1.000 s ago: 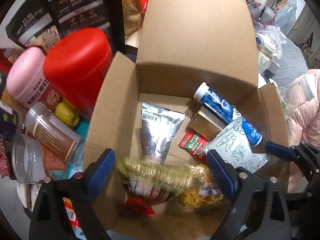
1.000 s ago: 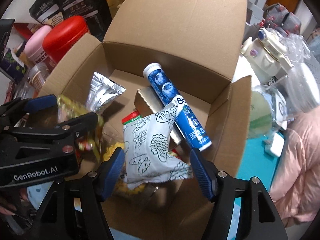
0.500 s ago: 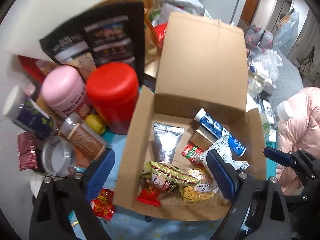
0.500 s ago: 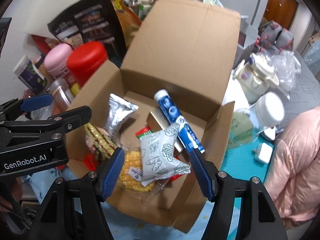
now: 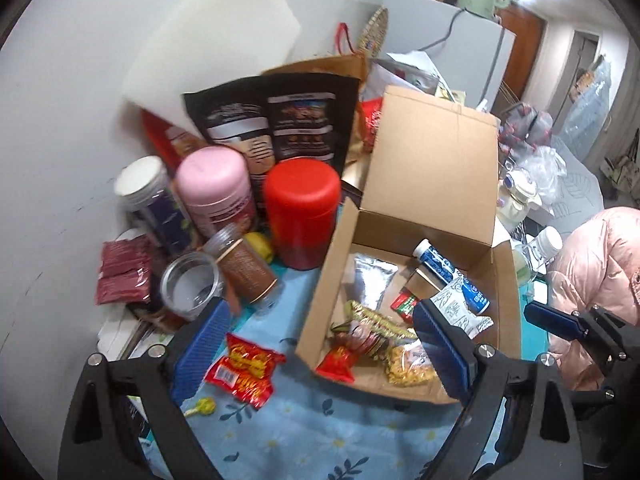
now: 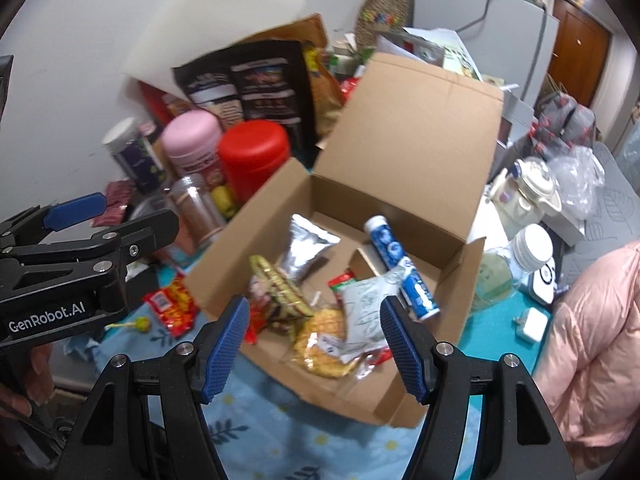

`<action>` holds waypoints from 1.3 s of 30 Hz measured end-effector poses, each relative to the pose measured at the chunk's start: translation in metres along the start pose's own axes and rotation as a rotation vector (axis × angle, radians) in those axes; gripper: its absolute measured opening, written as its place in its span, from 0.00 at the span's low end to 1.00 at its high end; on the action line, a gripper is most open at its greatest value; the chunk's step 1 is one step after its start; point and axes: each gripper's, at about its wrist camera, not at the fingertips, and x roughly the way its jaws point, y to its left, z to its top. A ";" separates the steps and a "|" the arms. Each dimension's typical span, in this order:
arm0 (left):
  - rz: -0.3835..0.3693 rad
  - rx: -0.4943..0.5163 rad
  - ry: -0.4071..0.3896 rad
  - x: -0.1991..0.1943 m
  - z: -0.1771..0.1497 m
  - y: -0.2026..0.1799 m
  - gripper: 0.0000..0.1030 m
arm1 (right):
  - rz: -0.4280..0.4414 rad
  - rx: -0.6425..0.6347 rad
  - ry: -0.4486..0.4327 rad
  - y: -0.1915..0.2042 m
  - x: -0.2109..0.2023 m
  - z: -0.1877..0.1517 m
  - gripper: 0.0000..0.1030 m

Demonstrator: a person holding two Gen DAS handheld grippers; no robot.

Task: Organize snacks
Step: 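Withdraw both tools from the box back over the table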

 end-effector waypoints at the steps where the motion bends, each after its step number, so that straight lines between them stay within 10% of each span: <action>1: 0.002 -0.006 -0.005 -0.006 -0.004 0.004 0.91 | 0.006 -0.006 -0.005 0.005 -0.003 -0.002 0.67; 39: 0.065 -0.194 -0.033 -0.076 -0.150 0.122 0.91 | 0.212 -0.115 0.062 0.129 -0.007 -0.100 0.67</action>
